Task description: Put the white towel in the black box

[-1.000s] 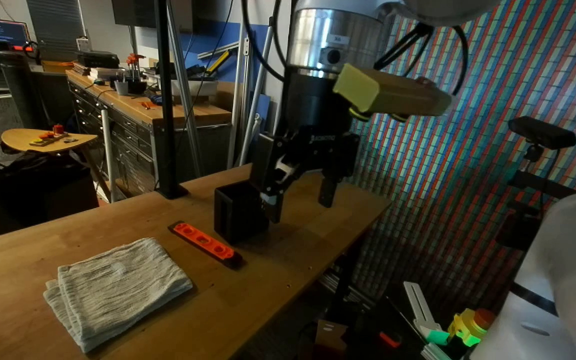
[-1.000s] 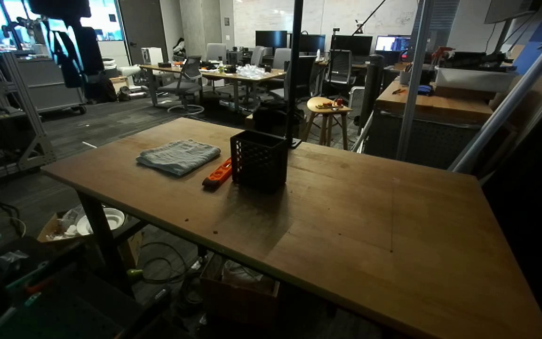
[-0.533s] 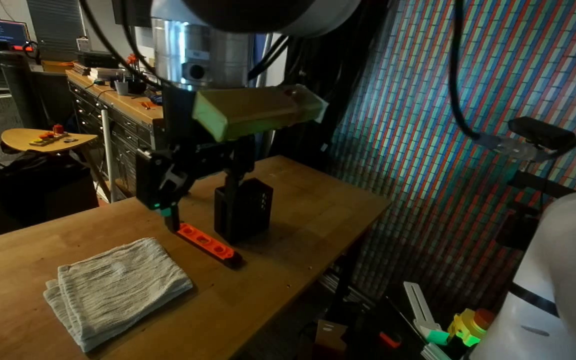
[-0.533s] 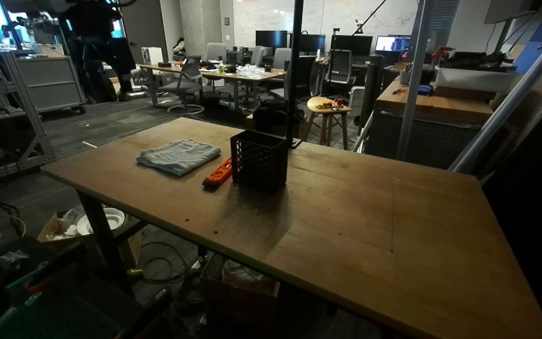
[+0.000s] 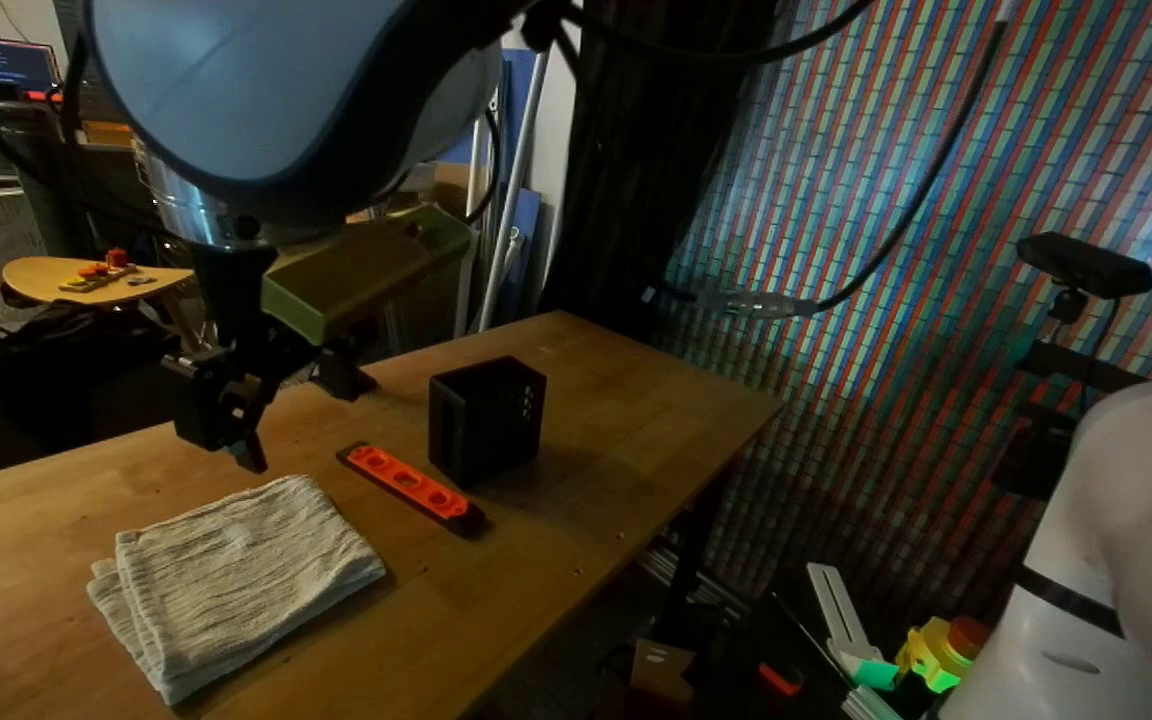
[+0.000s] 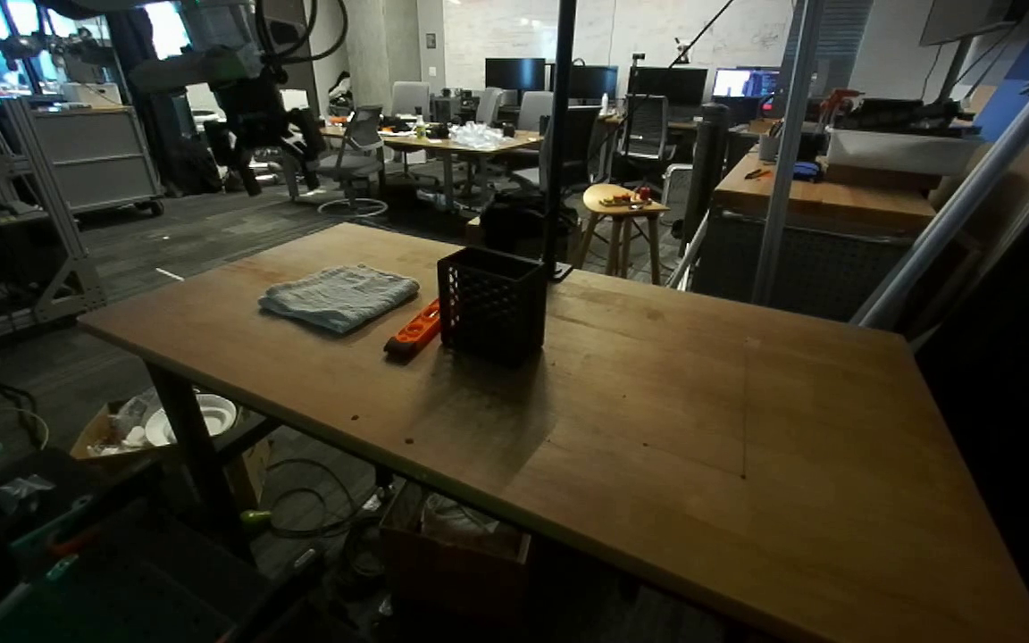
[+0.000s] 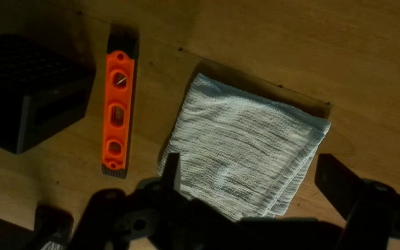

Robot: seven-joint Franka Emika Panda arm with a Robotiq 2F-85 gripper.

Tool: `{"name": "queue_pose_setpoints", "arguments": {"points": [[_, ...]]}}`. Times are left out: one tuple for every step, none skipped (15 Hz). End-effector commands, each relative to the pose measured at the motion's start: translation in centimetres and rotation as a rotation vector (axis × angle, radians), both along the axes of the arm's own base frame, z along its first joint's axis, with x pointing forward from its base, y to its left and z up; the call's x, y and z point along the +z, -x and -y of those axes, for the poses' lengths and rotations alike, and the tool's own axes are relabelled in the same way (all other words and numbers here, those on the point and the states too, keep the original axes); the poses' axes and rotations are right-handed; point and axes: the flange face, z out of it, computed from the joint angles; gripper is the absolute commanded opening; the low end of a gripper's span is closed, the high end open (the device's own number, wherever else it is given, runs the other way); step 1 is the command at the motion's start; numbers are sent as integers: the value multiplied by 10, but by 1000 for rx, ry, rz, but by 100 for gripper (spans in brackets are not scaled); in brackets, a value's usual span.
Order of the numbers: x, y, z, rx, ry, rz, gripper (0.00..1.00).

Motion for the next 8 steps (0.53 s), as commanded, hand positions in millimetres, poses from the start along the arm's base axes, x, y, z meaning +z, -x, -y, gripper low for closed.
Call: {"name": "queue_pose_setpoints", "arguments": {"points": [[-8, -49, -5, 112, 13, 32, 100], [-15, -61, -2, 124, 2, 39, 100], [-18, -70, -1, 137, -6, 45, 100], [-25, -80, 0, 146, -21, 48, 100], [-33, -89, 2, 155, -34, 49, 100], [-40, -98, 3, 162, -51, 51, 100], [-51, -104, 3, 166, -65, 46, 100], [-60, -110, 2, 173, -81, 45, 100]]}}
